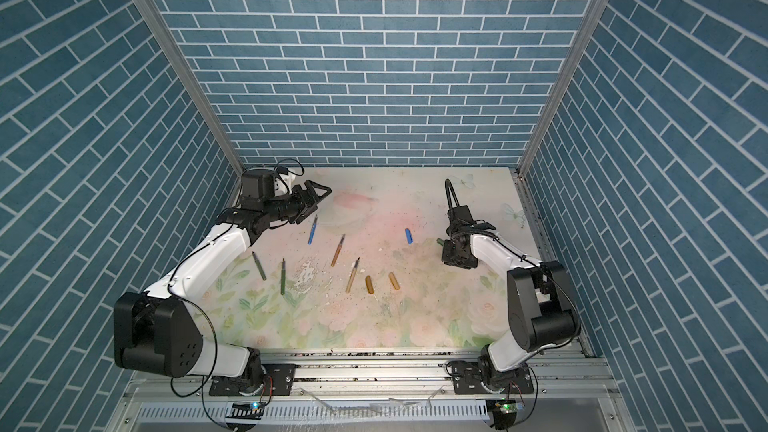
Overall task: Insert the pens into the pen caps
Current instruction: 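Raise both arms and move the grippers out over the pens and caps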
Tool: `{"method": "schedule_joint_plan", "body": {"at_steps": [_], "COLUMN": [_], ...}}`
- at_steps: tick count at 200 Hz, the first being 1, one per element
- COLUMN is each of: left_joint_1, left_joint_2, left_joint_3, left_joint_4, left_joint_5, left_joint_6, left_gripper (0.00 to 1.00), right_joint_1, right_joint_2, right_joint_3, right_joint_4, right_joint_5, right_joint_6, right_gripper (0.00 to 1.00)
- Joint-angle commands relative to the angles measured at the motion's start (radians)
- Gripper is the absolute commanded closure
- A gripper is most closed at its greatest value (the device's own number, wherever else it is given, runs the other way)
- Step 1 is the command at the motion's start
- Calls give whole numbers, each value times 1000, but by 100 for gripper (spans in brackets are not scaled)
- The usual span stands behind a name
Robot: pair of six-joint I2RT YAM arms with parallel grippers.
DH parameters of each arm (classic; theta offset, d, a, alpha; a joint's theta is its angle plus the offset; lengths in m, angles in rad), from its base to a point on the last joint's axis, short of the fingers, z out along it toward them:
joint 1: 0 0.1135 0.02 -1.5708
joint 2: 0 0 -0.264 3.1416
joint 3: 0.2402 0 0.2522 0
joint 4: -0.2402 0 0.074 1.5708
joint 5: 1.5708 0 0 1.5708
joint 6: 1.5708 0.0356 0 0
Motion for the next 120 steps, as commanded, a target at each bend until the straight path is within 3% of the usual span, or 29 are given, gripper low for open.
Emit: {"method": "schedule_joint_plan", "body": {"at_steps": [1,64,120], "left_joint_1": [-6,-5,-4], "left_joint_2": [7,0,-6], "left_joint_3": [-10,2,3], "left_joint_4": [38,44,40], "left_joint_5": [29,64,61], "left_joint_6": [-4,-8,-3], "left_gripper": [10,10,10], "right_joint_1": [2,-1,-28], "right_joint_2": [56,170,241], "right_joint_3": [38,121,155], "right_joint_4": [21,22,55], "right_joint_5": [64,154,156], "right_joint_6": [-6,8,8], "right_gripper": [63,63,63]}}
